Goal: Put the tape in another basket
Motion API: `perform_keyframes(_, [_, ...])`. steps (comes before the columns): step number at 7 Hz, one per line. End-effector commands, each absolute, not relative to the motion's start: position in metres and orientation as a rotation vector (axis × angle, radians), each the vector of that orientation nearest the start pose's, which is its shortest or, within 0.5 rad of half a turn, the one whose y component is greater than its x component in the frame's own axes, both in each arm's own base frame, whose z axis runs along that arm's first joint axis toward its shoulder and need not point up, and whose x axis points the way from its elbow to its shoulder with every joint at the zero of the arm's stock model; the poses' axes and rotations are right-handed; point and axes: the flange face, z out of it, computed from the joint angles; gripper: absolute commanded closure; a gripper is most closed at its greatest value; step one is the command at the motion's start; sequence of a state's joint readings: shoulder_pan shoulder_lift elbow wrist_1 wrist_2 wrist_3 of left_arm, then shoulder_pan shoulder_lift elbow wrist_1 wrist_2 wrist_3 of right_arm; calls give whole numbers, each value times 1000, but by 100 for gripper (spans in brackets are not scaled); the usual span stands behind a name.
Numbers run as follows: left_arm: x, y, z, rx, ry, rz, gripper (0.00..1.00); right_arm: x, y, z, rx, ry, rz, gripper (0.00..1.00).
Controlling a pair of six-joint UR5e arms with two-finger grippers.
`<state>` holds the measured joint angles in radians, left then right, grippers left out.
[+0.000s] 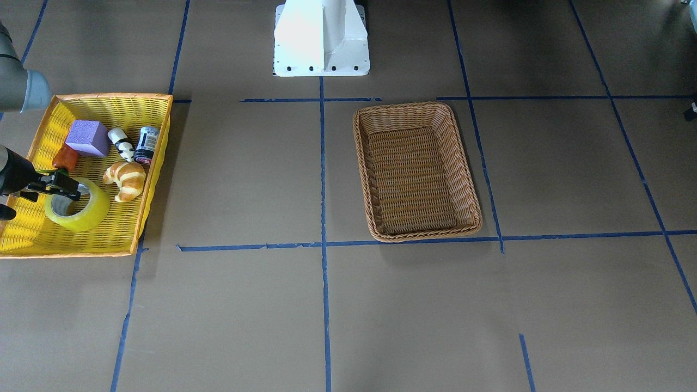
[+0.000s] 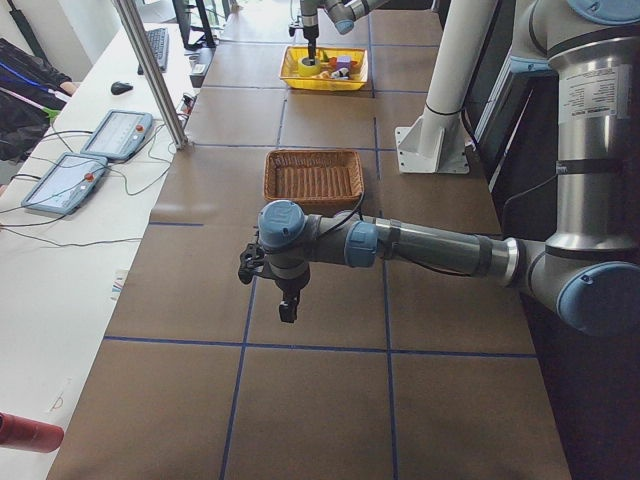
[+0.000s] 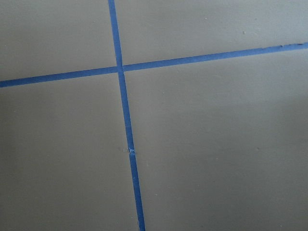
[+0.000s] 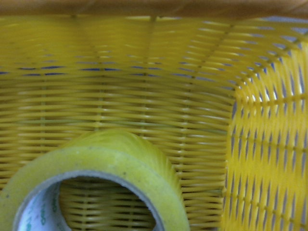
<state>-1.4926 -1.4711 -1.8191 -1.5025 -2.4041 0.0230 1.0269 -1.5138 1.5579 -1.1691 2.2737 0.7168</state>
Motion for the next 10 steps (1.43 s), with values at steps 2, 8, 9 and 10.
perform_keyframes(2, [-23, -454, 585, 53, 853, 130, 0, -222, -499, 590, -53, -816, -6, 98])
perform_keyframes(8, [-20, -458, 561, 86, 884, 130, 0, -167, -510, 486, 108, -945, 43, 100])
perform_keyframes(9, [-19, -469, 537, 129, 888, 127, 0, -171, -513, 445, 119, -1015, 64, 100])
perform_keyframes(10, [3, -482, 511, 136, 901, 101, 0, -177, -516, 409, 92, -1101, 150, 100])
